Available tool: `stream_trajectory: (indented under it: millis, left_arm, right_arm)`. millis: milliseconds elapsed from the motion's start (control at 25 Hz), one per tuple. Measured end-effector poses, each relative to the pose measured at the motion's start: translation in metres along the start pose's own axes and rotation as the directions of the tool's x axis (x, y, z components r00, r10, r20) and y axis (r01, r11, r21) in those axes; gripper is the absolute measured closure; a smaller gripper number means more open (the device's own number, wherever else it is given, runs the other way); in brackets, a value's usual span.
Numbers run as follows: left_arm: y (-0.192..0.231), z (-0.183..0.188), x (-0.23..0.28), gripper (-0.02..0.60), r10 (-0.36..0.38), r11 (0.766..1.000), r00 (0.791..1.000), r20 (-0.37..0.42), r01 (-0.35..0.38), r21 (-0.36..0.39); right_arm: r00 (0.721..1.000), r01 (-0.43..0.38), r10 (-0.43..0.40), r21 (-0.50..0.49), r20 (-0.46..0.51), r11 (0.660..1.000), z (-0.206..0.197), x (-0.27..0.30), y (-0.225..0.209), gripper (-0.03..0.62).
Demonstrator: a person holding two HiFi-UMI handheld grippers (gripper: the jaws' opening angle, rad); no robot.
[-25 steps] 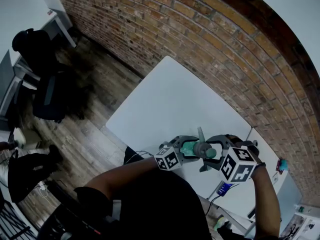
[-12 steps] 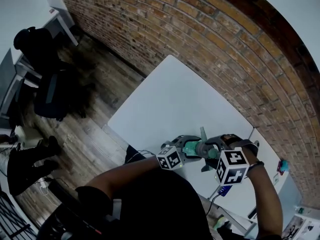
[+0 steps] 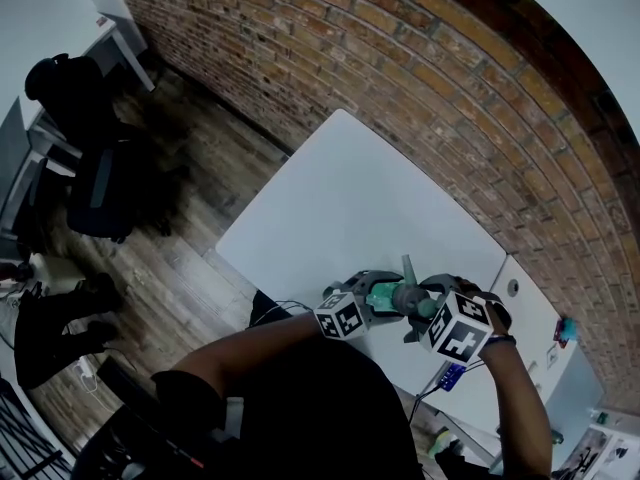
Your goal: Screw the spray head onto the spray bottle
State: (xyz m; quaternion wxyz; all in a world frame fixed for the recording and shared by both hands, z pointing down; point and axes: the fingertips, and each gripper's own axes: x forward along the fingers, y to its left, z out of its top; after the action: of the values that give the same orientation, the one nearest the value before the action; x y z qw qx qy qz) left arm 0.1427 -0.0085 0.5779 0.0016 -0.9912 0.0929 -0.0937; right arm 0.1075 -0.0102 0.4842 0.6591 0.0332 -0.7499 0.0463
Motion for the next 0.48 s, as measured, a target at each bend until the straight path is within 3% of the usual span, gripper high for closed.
stream_trajectory:
  millis: [480]
  left_arm:
    - [0.0005,0.0,0.0004,0.244,-0.016,1.0,1.0,0.005,0.016,0.001]
  right_arm:
    - [0.999,-0.013,0.008,0.122,0.036,0.992,0.0023,0.0074,-0.0049,0.338]
